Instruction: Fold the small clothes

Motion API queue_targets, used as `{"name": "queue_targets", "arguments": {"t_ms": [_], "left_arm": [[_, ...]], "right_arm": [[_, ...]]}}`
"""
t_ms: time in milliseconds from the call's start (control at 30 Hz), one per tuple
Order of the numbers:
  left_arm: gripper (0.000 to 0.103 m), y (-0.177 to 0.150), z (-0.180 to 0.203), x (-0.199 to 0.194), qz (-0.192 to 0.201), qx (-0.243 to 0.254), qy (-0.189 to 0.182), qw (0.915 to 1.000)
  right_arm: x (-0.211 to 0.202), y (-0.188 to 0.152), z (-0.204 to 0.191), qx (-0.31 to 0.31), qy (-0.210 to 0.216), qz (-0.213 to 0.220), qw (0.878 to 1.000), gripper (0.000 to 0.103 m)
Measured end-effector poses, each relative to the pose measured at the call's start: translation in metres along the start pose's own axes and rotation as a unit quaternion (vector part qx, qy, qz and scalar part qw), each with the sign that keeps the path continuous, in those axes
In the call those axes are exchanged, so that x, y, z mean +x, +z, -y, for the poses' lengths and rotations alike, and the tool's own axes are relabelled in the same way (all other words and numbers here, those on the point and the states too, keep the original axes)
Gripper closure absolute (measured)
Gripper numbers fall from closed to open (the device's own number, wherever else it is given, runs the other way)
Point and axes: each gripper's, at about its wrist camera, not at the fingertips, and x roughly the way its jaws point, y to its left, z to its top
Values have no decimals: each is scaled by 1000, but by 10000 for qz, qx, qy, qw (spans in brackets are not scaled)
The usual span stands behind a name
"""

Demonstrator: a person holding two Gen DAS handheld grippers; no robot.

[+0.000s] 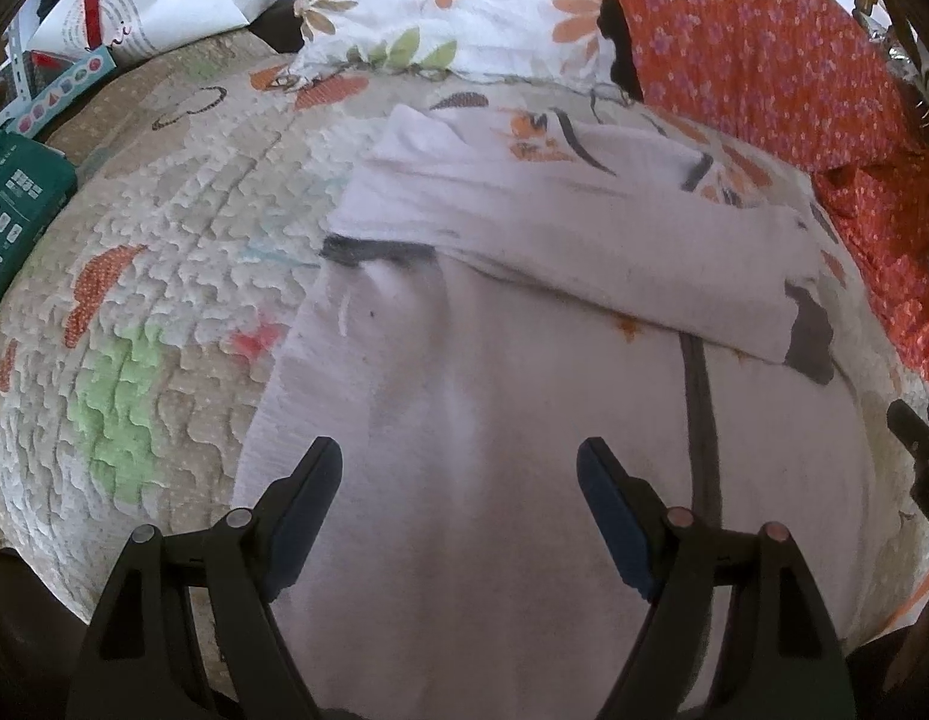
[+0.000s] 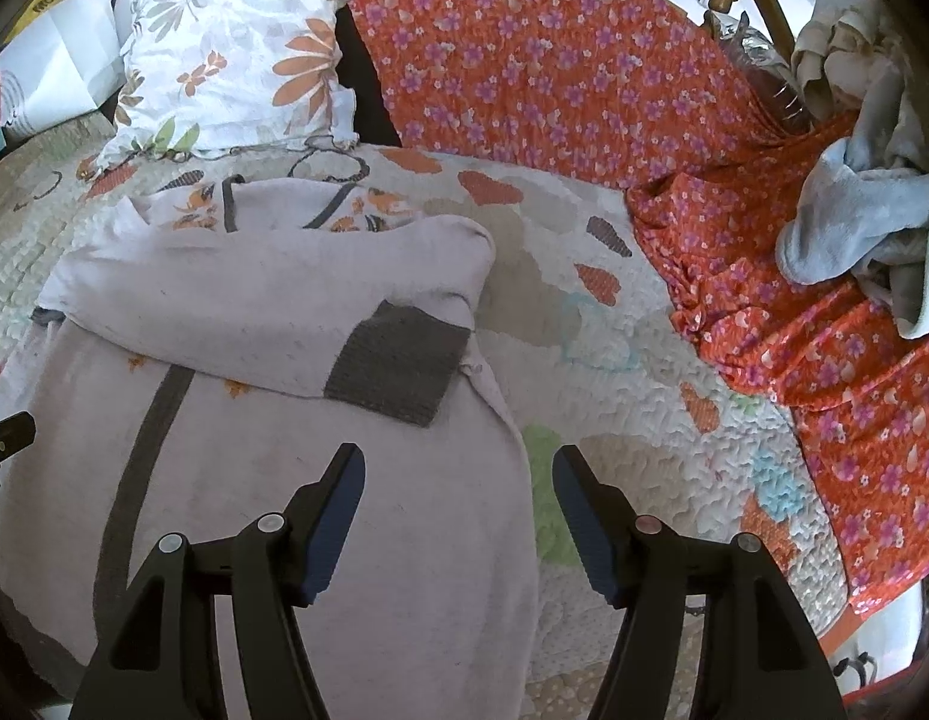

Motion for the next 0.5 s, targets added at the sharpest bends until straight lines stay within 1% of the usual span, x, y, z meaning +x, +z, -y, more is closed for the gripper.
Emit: {"name": "queue_targets", "arguments": {"t_ms": [200,333,500], "left_arm": [[23,-6,1,18,-293,69,78,9995],[21,-8,2,21,-294,195,154,9993],[19,-9,3,22,-298,237,188,9991]], "right_arm": [[5,0,0,-18,-25,-63,10000,32],[8,-1,1,-38,-47,-105,9999,32],[11,-1,0,-73,-59,-151,9998,31]]}}
